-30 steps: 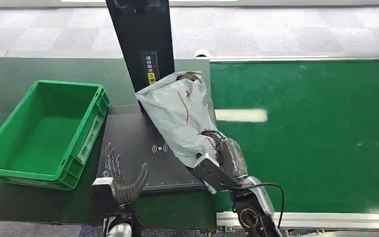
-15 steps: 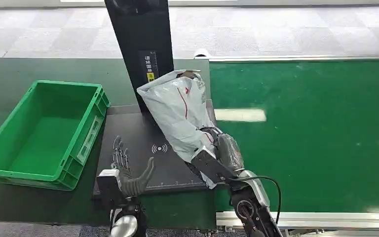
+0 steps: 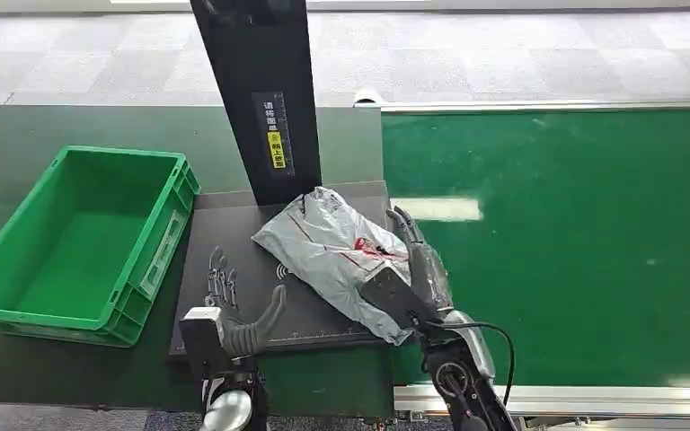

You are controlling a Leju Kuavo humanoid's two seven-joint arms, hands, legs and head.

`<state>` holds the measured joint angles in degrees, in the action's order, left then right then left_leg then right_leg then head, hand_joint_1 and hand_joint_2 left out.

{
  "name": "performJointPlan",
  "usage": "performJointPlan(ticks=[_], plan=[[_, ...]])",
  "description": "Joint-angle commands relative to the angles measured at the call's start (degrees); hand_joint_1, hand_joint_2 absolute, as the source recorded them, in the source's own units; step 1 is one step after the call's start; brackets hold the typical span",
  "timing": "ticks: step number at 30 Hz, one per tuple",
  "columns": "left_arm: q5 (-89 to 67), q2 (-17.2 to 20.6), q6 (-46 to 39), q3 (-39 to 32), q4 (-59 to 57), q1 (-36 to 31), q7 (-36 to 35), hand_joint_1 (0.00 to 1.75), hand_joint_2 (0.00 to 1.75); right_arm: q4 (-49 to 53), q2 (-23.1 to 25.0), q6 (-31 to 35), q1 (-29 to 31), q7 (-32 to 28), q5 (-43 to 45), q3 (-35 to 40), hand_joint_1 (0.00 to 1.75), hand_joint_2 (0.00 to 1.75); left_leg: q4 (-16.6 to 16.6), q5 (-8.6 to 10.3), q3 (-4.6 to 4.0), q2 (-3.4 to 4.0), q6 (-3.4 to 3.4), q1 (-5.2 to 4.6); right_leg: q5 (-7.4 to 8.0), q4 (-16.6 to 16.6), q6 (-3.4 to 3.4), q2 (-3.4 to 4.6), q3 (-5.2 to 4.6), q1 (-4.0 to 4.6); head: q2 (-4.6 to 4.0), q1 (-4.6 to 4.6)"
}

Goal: Moved the parcel from conveyor to table for the left to box.

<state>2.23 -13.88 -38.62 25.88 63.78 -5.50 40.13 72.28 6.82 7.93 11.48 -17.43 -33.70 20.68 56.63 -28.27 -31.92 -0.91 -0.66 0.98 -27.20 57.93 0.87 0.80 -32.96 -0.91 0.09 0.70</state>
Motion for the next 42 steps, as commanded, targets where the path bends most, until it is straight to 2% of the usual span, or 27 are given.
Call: performJointPlan(ticks=[1,4,6,8,9,10,13,14,16,18,21,24,25,26,27,28,31,32,36,42], plan=[[-3.8,-0.3,-1.4,-2.2,1.0,3.6,-0.1,0.0,1.75,-9.1,-0.3,0.8,-1.3,-6.7,3.7,-3.9,0.0,1.75,-0.1,0.01,0.18,0.06,0.05,0.0,0.02,-0.2,-0.04,-0.05,0.2,0.02,0.0,0.0],[-8.1,-0.3,-1.4,-5.0,1.5,4.5,-0.1,0.0,1.75,-11.2,0.9,1.0,-1.5,-7.8,4.5,-4.5,0.0,1.75,-0.1,-0.01,0.17,0.13,0.05,0.0,0.02,-0.1,-0.05,0.01,0.19,0.03,0.0,0.0],[-7.5,1.7,0.0,-1.3,0.0,2.8,-0.1,0.0,1.75,-11.8,1.2,1.5,-1.5,-8.6,4.8,-4.6,0.0,1.75,-0.2,0.0,0.19,0.17,0.05,0.01,0.04,-0.2,-0.07,0.03,0.2,0.04,0.0,0.0],[-13.2,4.3,3.2,5.7,-8.0,-3.9,-0.1,0.0,1.75,-9.4,1.4,4.7,-2.1,-13.7,5.9,-4.5,0.0,1.75,-0.1,0.04,0.07,-0.02,0.02,-0.01,0.01,-0.1,-0.05,-0.12,0.12,0.01,0.0,0.0],[-15.9,4.1,5.2,6.0,-8.6,-5.8,-0.6,0.0,1.75,-5.8,1.2,6.6,-3.0,-14.9,6.0,-4.4,0.0,1.75,-0.2,0.08,0.1,-0.03,0.03,0.0,0.04,-0.1,-0.08,-0.18,0.17,0.03,0.0,0.0],[-16.6,3.9,5.9,5.4,-8.3,-6.1,-1.2,0.0,1.75,-4.0,0.9,6.2,-3.4,-13.6,6.0,-4.3,0.0,1.75,-0.1,0.1,0.0,-0.14,0.03,-0.02,0.02,-0.1,-0.06,-0.26,0.08,0.0,0.0,0.0],[-17.0,3.7,6.0,5.4,-8.4,-6.0,-1.4,0.0,1.75,-3.0,0.7,6.0,-3.7,-13.1,5.9,-4.2,0.0,1.75,0.0,0.07,-0.05,-0.04,0.04,0.0,0.04,-0.1,-0.06,-0.16,0.02,0.02,0.0,-0.02],[-21.4,4.4,7.2,7.7,-9.1,-7.9,-1.2,0.0,1.75,0.1,1.4,11.7,-4.5,-17.1,6.5,-5.8,0.0,1.75,-0.1,0.03,0.02,0.07,0.04,-0.01,0.04,-0.1,-0.04,-0.03,0.06,0.01,0.0,0.0],[-29.6,4.4,8.7,9.8,-8.8,-12.3,-3.0,0.0,1.75,12.7,1.0,14.5,-8.2,-19.1,11.0,-9.2,0.0,1.75,0.0,0.07,-0.03,0.0,0.04,-0.02,0.02,0.0,-0.07,-0.16,0.03,0.01,0.0,-0.02],[-36.8,3.8,10.0,11.1,-9.9,-16.9,-5.2,0.0,1.75,24.8,0.2,16.0,-13.3,-19.6,13.5,-13.8,0.0,1.75,0.1,0.1,-0.23,-0.32,0.03,-0.04,-0.06,0.1,-0.07,-0.51,-0.1,-0.01,0.0,0.0],[-42.4,1.1,14.2,13.0,-17.1,-24.6,-6.9,0.0,1.75,34.1,0.0,17.1,-18.3,-20.1,15.5,-21.3,0.0,1.75,0.2,0.12,-0.34,-0.79,0.08,-0.03,-0.11,0.1,-0.03,-0.92,-0.07,-0.01,0.0,-0.02],[-51.4,-2.4,18.5,18.1,-29.1,-32.6,-14.0,0.0,1.75,37.9,1.6,16.6,-20.0,-21.4,18.7,-27.6,0.0,1.75,0.1,0.1,-0.26,-0.62,0.06,-0.03,-0.07,0.1,0.0,-0.74,-0.03,-0.02,0.0,-0.02],[-51.7,-3.1,18.3,18.0,-30.3,-33.2,-14.2,0.0,1.75,38.4,1.6,16.2,-20.3,-21.6,19.1,-28.1,0.0,1.75,0.2,0.13,-0.27,-0.74,0.09,-0.06,-0.08,0.0,-0.01,-0.9,0.0,-0.04,0.0,0.0],[-57.6,-3.8,16.5,21.2,-34.2,-35.0,-17.7,0.0,1.75,39.2,2.6,16.3,-20.8,-22.0,19.5,-29.7,0.0,1.75,0.1,0.12,-0.25,-0.7,0.08,-0.09,-0.07,0.0,-0.01,-0.84,0.01,-0.07,0.0,0.0],[-62.8,-4.4,14.7,23.3,-37.3,-35.8,-21.8,0.0,1.75,39.8,3.6,15.3,-21.2,-22.6,19.8,-30.8,0.0,1.75,0.1,0.1,-0.18,-0.58,0.07,-0.09,-0.05,0.0,0.0,-0.69,0.04,-0.08,0.0,-0.04],[-63.2,-4.7,14.3,23.3,-37.9,-35.7,-22.1,0.0,1.75,39.9,3.8,15.1,-21.2,-22.6,19.8,-30.9,0.0,1.75,0.1,0.11,-0.15,-0.58,0.09,-0.1,-0.03,0.0,-0.02,-0.73,0.11,-0.08,0.0,-0.02],[-68.2,-5.0,17.4,25.0,-41.7,-36.0,-25.5,0.0,1.75,40.2,4.5,14.5,-20.9,-22.6,19.5,-31.1,0.0,1.75,0.0,0.06,0.0,-0.25,0.07,-0.11,0.01,-0.1,-0.03,-0.43,0.13,-0.09,0.0,-0.02],[-69.4,-5.0,21.3,25.3,-43.7,-36.3,-27.2,0.0,1.75,39.4,4.0,13.7,-20.0,-22.6,19.5,-30.4,0.0,1.75,0.0,0.04,0.03,-0.14,0.05,-0.1,0.03,-0.1,-0.04,-0.3,0.11,-0.07,0.0,0.0],[-71.4,-3.7,26.0,25.5,-45.4,-35.5,-28.1,0.0,1.75,36.1,3.3,13.4,-17.1,-22.6,19.1,-29.0,0.0,1.75,0.0,0.01,0.1,0.12,0.05,-0.06,0.09,-0.1,-0.03,-0.02,0.07,-0.04,0.0,0.0],[-71.5,-3.7,26.0,25.4,-45.4,-35.5,-28.1,0.0,1.75,36.0,3.3,13.5,-16.9,-22.6,19.1,-28.9,0.0,1.75,0.0,0.03,0.08,0.14,0.08,-0.03,0.1,-0.1,-0.02,-0.01,0.09,0.0,0.0,0.0]])
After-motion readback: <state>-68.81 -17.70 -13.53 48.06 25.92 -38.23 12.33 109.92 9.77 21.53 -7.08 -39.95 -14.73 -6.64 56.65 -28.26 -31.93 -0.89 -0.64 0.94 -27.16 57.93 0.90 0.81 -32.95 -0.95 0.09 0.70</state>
